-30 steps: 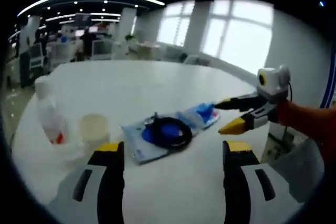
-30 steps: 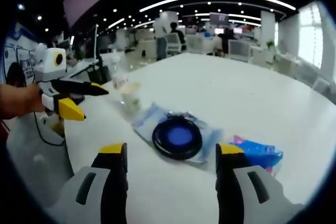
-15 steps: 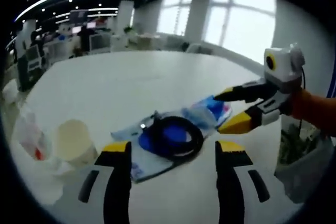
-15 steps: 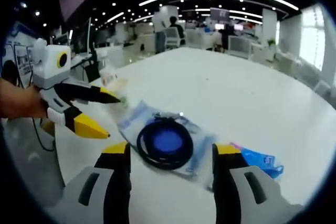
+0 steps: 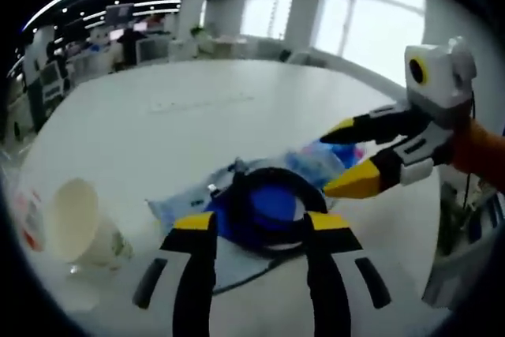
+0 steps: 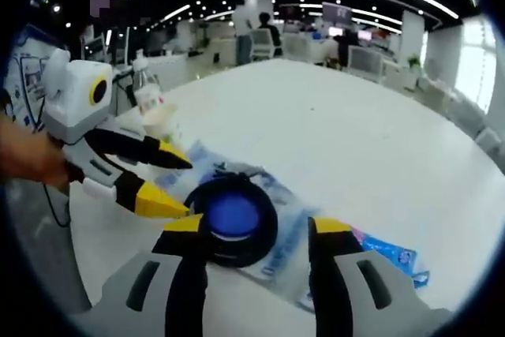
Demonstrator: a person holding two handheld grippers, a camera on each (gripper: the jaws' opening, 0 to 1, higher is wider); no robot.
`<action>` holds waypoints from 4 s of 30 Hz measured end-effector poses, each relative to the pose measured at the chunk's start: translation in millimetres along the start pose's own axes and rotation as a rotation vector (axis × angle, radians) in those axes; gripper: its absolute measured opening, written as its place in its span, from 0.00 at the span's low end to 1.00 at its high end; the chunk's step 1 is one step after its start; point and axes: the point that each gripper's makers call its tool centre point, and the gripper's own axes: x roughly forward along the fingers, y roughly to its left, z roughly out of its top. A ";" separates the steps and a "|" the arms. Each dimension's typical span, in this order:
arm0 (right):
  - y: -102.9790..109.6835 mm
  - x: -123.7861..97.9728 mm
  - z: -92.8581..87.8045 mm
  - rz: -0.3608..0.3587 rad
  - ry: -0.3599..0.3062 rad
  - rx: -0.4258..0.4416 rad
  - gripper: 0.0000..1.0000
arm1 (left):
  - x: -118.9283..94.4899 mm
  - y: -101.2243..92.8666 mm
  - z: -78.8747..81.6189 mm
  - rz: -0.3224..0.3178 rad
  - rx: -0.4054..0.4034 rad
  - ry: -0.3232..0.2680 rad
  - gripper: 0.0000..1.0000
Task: Arrange the tabletop items into an orderly group along one side of the table until the central work area is clear of visible clutter.
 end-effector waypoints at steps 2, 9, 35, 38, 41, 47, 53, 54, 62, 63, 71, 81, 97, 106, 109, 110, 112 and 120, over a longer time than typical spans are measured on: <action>-0.5 4.5 -0.4 0.004 0.005 0.001 0.48 | 2.9 0.5 -1.7 0.003 -0.005 0.008 0.38; -1.5 23.3 -7.6 0.017 0.048 0.007 0.41 | 11.1 8.7 -9.8 0.024 -0.029 0.023 0.35; -6.3 41.3 -29.4 -0.007 0.119 0.078 0.21 | 17.9 8.5 -17.2 0.052 -0.039 0.030 0.22; -8.6 41.3 -30.7 -0.026 0.120 0.089 0.19 | 17.8 9.8 -16.8 0.062 -0.036 0.028 0.20; -10.5 41.0 -30.6 -0.035 0.118 0.094 0.17 | 17.9 10.1 -16.1 0.066 -0.037 0.028 0.18; -13.1 39.0 -28.8 -0.049 0.115 0.092 0.11 | 18.8 10.4 -13.7 0.083 -0.027 0.029 0.13; -13.1 37.5 -28.9 -0.053 0.112 0.093 0.10 | 18.9 12.6 -13.2 0.091 -0.045 0.027 0.10; -13.2 37.3 -28.7 -0.054 0.111 0.095 0.09 | 18.7 12.8 -12.7 0.095 -0.044 0.025 0.10; -13.9 32.8 -24.4 -0.052 0.097 0.106 0.08 | 16.7 13.3 -9.8 0.101 -0.067 0.016 0.07; -13.8 32.4 -24.1 -0.052 0.096 0.108 0.07 | 16.9 13.2 -9.3 0.100 -0.067 0.015 0.06; -11.3 25.5 -19.7 -0.049 0.085 0.100 0.07 | 11.6 11.5 -5.1 0.098 -0.075 0.004 0.04; -10.0 13.2 -12.3 -0.044 0.061 0.117 0.06 | 4.3 7.9 3.8 0.091 -0.065 -0.017 0.02; -0.8 -14.2 -1.6 -0.039 0.019 0.123 0.06 | -14.6 -5.0 12.4 0.075 -0.042 -0.040 0.02; 0.8 -36.4 -0.6 -0.045 -0.003 0.134 0.06 | -24.7 -22.7 18.6 0.052 -0.017 -0.056 0.02; 1.3 -46.4 -1.9 -0.048 -0.013 0.146 0.06 | -28.0 -30.6 20.7 0.041 -0.004 -0.062 0.02; 1.6 -48.8 -2.3 -0.050 -0.014 0.147 0.06 | -28.5 -32.9 20.9 0.038 0.001 -0.062 0.02; 2.8 -54.5 -3.4 -0.054 -0.017 0.146 0.06 | -29.6 -38.3 21.0 0.032 0.012 -0.062 0.02; 2.8 -79.8 -17.7 -0.072 -0.018 0.166 0.06 | -32.1 -61.6 18.3 0.001 0.037 -0.061 0.02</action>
